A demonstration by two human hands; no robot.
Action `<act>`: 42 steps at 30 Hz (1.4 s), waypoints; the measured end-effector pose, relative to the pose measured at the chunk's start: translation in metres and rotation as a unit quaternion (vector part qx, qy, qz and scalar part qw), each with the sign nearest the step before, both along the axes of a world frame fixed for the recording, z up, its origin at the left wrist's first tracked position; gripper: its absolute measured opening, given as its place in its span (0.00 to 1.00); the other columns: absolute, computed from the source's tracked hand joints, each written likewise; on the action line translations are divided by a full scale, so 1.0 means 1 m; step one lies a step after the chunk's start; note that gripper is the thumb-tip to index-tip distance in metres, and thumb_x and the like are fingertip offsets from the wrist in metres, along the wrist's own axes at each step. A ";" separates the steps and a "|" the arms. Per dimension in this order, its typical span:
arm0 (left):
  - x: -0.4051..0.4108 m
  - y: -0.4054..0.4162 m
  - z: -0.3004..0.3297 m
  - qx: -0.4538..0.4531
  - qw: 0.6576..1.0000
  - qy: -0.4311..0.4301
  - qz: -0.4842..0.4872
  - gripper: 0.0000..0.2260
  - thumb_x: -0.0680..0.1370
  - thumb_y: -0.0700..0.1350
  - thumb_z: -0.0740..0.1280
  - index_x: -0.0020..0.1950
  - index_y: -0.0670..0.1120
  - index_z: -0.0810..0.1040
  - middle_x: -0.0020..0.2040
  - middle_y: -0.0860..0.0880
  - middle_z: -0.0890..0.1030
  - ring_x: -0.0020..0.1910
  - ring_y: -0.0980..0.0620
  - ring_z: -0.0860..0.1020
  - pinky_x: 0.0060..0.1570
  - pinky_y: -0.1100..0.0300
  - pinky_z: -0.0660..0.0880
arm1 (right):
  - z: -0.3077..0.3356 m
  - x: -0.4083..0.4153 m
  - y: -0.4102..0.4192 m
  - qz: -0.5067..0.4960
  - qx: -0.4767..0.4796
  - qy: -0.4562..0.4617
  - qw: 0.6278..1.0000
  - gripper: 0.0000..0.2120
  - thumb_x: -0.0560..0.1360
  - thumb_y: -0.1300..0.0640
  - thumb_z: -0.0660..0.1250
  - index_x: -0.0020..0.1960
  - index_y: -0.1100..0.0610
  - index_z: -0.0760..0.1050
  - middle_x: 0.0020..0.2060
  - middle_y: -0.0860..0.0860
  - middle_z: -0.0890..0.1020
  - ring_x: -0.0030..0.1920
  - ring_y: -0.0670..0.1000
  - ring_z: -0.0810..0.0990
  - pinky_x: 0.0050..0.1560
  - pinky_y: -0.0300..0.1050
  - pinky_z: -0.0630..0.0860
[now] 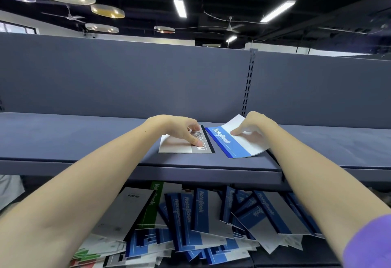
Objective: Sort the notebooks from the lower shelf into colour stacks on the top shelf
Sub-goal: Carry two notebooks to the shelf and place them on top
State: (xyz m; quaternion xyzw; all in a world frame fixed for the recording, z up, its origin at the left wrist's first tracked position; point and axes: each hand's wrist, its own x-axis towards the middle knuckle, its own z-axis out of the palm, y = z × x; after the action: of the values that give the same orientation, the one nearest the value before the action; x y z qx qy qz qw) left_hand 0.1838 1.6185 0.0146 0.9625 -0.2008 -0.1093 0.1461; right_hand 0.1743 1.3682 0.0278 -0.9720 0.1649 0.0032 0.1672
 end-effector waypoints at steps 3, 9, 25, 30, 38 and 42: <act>-0.001 -0.002 0.000 0.018 1.000 -0.004 0.001 0.35 0.70 0.67 0.72 0.73 0.56 0.68 0.70 0.58 0.70 0.71 0.53 0.67 0.72 0.50 0.63 | 0.001 0.007 0.001 -0.007 0.022 -0.057 0.998 0.13 0.75 0.54 0.72 0.49 0.60 0.71 0.56 0.57 0.79 0.51 0.59 0.77 0.38 0.44 0.70; 0.001 -0.004 0.000 0.069 0.997 -0.023 -0.007 0.34 0.66 0.75 0.67 0.69 0.64 0.70 0.67 0.57 0.72 0.67 0.48 0.70 0.69 0.45 0.66 | 0.000 0.009 -0.009 -0.006 0.073 -0.138 0.988 0.02 0.76 0.65 0.62 0.45 0.61 0.68 0.47 0.56 0.75 0.39 0.55 0.71 0.32 0.43 0.64; -0.003 -0.014 -0.006 0.117 0.977 -0.168 0.061 0.23 0.76 0.69 0.62 0.48 0.49 0.68 0.52 0.48 0.76 0.48 0.47 0.72 0.52 0.50 0.72 | -0.007 0.000 -0.026 0.007 0.201 -0.200 0.959 0.06 0.74 0.65 0.58 0.43 0.56 0.65 0.41 0.52 0.72 0.38 0.54 0.67 0.35 0.44 0.62; -0.008 -0.010 -0.003 0.018 0.999 -0.050 -0.003 0.18 0.75 0.68 0.65 0.58 0.60 0.73 0.54 0.51 0.73 0.50 0.50 0.76 0.53 0.53 0.75 | -0.009 0.002 -0.029 -0.015 0.206 -0.205 0.957 0.05 0.75 0.64 0.59 0.43 0.57 0.64 0.43 0.53 0.72 0.37 0.54 0.67 0.34 0.43 0.63; -0.009 -0.003 0.003 0.141 0.982 -0.115 0.058 0.22 0.79 0.66 0.59 0.67 0.55 0.70 0.55 0.51 0.73 0.43 0.50 0.73 0.49 0.52 0.72 | -0.010 -0.006 -0.015 -0.026 0.026 -0.083 0.996 0.22 0.72 0.56 0.72 0.61 0.61 0.67 0.62 0.58 0.68 0.60 0.59 0.70 0.43 0.47 0.68; -0.002 0.004 -0.002 0.108 0.981 -0.159 0.023 0.14 0.81 0.58 0.62 0.65 0.57 0.71 0.54 0.51 0.72 0.48 0.48 0.75 0.55 0.50 0.74 | -0.012 -0.010 -0.001 0.009 -0.088 -0.071 0.994 0.28 0.72 0.51 0.72 0.67 0.56 0.65 0.67 0.58 0.65 0.66 0.61 0.65 0.54 0.51 0.66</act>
State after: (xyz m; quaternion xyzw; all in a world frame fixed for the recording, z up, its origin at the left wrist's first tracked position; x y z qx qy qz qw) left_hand 0.1818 1.6228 0.0127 0.9820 -0.1864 0.0275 0.0098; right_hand 0.1643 1.3675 0.0155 -0.9822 0.1436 -0.0785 0.0926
